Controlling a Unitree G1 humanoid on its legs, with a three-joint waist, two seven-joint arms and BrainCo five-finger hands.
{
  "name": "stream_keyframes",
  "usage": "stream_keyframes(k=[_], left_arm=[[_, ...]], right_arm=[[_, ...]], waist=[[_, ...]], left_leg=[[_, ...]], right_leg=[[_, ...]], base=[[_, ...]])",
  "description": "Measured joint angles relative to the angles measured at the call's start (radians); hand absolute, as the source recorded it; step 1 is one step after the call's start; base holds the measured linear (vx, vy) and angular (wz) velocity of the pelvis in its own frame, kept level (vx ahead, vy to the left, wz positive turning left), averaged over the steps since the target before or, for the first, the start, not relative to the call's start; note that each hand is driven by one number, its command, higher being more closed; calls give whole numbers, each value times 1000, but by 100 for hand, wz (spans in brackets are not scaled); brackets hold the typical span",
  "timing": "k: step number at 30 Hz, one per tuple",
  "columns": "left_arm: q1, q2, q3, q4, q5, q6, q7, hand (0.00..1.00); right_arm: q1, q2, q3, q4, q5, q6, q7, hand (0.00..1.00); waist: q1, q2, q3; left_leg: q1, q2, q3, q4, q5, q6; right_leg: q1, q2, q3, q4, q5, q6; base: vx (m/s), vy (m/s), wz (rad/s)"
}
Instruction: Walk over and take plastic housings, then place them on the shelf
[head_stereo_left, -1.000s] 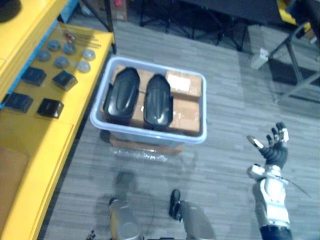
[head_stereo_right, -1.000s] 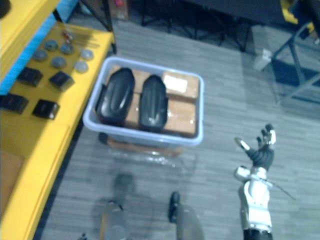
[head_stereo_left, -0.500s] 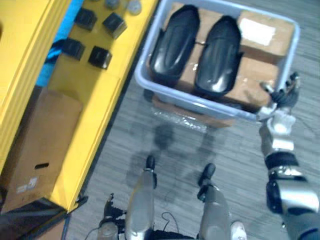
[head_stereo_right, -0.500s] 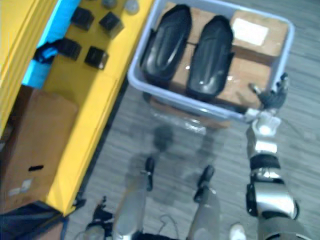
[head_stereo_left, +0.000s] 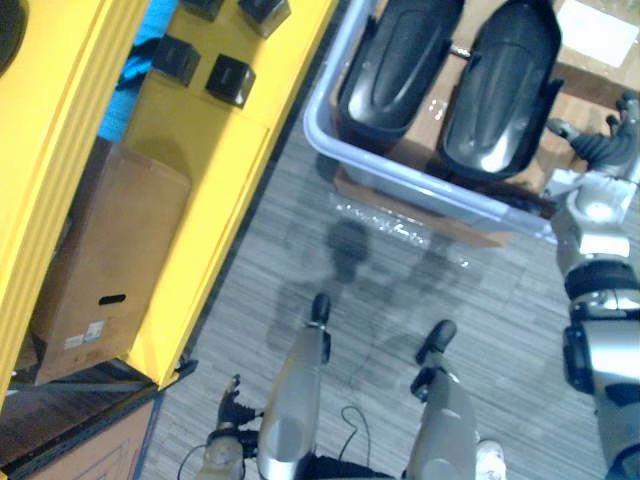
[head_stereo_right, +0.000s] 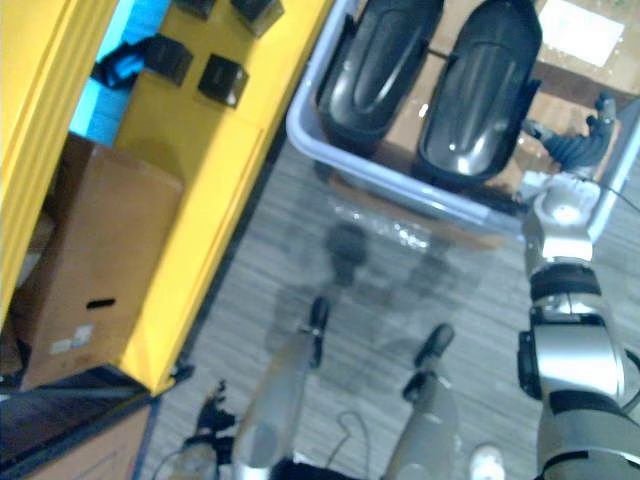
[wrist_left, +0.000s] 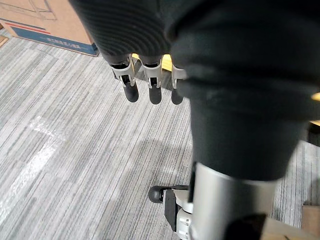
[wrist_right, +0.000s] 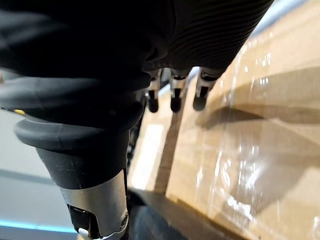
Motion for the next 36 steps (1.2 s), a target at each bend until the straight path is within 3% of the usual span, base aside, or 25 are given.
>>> stream_keyframes(k=[4,5,13,19,29,36], left_arm=[[-6,2,-8,1,-10,-5,-9,0],[-6,2,-11,2,-30,-7,-10,0],[-11,9,-38,9,-85,-12,-20,0],[-11,6,-42,-2,-125,-16,-44,0],[-5,9,-71,-12,-159,-25,-47,0],[41,25,-78,-136,-158,-34,-45,0]], right_arm=[[-14,-25,39,1,-13,64,4,0],[-25,-31,43,2,-30,91,9,100],[-89,-93,101,28,-124,283,40,100],[-124,-102,173,89,-290,441,91,100],[-160,-107,234,148,-510,554,111,100],[-196,-131,270,195,-548,542,85,100]], waist=[[14,1,-1],[16,1,-1],[29,6,-4],[50,12,-8],[61,25,-16],[61,30,-20]], left_leg=[[-7,1,3,0,2,2],[-7,2,3,0,2,2],[-8,3,2,-9,4,2],[13,3,3,-33,14,-3],[45,-8,-9,-77,38,1],[80,-12,-8,-102,48,-1]], right_leg=[[-15,-3,1,12,-3,-3],[-16,-2,1,14,-4,-4],[-20,-4,-1,16,-7,-3],[-9,-4,-7,16,-11,-6],[28,-16,-31,-4,-12,-5],[59,-19,-38,-19,-8,-3]], base=[[-14,10,-2],[0,0,0],[3,1,0],[26,4,1],[0,15,7],[0,2,1]])
